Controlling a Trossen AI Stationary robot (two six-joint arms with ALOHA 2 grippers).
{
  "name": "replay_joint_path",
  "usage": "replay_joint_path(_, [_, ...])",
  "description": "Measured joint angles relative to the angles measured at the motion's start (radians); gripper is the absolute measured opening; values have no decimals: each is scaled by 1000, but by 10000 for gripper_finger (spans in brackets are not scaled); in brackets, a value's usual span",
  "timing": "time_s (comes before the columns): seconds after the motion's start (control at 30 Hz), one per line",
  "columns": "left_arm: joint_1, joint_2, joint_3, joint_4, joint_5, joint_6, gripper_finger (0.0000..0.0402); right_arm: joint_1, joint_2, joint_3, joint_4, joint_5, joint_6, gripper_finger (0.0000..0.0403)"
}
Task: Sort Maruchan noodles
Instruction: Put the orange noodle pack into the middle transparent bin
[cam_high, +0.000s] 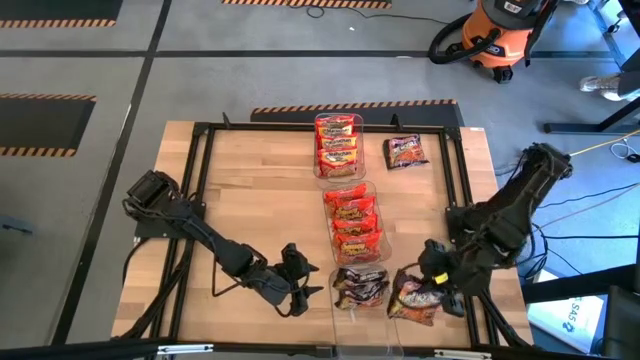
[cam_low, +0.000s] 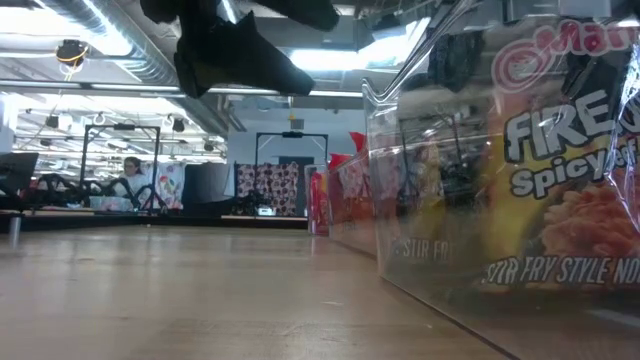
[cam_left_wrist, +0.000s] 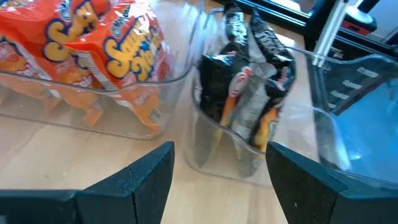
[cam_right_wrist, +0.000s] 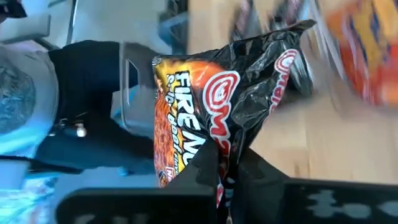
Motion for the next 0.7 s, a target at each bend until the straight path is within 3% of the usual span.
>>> replay_joint_path(0.33, [-95,0,0,63,-83,-5,247,15,327,274,40,80,-261,1])
replay_joint_path(0.6, [-184,5,0,65,-204,-53,247,13,641,647,-192,190,-343,1])
replay_joint_path(0.7, [-203,5,0,71,-226,-54,247,-1,731,734,-281,176,-338,1])
